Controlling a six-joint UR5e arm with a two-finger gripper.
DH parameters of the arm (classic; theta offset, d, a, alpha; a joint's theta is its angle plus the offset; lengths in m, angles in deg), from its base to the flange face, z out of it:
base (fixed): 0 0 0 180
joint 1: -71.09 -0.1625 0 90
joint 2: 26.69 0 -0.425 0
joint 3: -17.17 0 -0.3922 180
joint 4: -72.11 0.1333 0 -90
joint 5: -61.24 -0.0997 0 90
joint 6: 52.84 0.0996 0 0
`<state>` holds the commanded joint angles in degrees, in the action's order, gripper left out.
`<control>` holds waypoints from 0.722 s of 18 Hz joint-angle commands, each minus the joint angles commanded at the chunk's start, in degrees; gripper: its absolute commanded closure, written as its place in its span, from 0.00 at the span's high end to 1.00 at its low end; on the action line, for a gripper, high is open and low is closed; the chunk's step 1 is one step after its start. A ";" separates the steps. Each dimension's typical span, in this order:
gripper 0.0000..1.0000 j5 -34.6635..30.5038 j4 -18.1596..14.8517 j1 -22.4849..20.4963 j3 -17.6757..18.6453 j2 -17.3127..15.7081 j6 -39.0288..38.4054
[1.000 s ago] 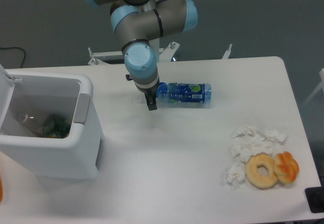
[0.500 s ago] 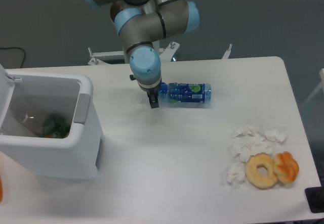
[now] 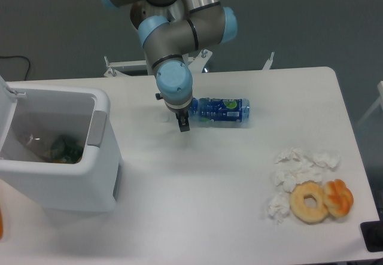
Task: Pick up the plastic bottle
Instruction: 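Close the gripper around the bottle's cap end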
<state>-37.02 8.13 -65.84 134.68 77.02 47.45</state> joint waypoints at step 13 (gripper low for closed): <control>0.48 -0.35 -0.09 0.26 -0.52 -0.09 -1.50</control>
<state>-37.37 8.04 -65.58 134.15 76.93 45.95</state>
